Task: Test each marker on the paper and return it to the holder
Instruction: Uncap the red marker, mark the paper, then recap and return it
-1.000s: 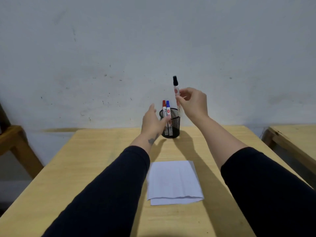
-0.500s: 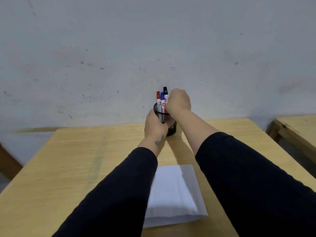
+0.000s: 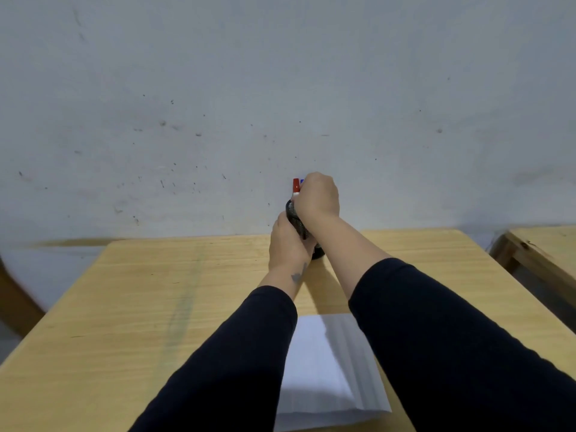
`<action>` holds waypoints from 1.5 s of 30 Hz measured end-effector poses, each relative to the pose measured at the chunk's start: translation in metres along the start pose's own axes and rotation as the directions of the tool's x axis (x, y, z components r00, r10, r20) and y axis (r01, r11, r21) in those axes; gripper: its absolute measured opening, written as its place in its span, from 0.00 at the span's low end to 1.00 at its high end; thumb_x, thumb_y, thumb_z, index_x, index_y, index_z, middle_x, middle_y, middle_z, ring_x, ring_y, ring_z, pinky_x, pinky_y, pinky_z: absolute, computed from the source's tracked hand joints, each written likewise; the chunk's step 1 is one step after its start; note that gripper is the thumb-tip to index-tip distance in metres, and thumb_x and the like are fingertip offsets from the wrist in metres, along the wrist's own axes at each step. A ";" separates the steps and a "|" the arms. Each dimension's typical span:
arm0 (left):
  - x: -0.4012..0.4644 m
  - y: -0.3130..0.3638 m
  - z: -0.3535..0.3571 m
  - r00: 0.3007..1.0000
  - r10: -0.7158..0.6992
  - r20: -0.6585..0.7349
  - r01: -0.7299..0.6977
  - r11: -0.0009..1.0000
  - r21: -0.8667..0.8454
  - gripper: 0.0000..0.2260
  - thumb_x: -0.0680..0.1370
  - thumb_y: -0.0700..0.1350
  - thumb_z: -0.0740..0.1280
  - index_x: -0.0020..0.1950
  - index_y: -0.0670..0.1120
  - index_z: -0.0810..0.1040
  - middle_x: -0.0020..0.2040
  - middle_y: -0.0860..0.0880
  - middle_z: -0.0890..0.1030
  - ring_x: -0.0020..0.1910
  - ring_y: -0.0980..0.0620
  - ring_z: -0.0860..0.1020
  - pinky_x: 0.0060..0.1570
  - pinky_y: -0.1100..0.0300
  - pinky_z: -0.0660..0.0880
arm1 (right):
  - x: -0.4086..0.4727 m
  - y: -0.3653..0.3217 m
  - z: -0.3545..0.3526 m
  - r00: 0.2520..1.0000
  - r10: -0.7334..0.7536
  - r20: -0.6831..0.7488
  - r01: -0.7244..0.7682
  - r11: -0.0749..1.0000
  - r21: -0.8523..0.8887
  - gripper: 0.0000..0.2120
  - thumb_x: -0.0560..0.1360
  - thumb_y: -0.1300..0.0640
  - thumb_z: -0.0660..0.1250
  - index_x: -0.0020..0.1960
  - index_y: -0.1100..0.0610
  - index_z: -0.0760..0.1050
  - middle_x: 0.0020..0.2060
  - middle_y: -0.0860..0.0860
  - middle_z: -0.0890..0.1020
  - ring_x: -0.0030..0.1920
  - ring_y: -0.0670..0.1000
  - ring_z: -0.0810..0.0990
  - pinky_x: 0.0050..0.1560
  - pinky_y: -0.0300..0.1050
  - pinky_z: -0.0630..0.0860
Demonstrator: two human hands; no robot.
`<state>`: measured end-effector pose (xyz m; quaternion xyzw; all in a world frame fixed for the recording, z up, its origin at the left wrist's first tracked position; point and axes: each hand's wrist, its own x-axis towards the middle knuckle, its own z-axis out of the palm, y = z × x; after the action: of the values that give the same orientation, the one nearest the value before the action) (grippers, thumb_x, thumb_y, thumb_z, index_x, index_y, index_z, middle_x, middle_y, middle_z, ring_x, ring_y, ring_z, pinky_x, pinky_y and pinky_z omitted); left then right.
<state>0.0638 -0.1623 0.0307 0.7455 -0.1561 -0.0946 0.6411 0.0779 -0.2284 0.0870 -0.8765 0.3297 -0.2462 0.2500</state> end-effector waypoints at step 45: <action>-0.090 0.083 -0.083 0.901 0.404 -0.157 -0.426 0.891 -0.155 0.04 0.72 0.36 0.72 0.44 0.43 0.82 0.40 0.49 0.84 0.42 0.54 0.82 0.44 0.61 0.81 | -0.137 0.007 -0.092 0.934 0.120 0.337 -0.357 0.234 0.904 0.13 0.76 0.51 0.68 0.48 0.62 0.79 0.37 0.56 0.83 0.37 0.52 0.82 0.41 0.40 0.82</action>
<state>-0.0009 -0.0640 0.1204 0.6363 -0.2632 0.0758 0.7212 -0.0709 -0.1623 0.1157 -0.5071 0.2186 -0.2648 0.7905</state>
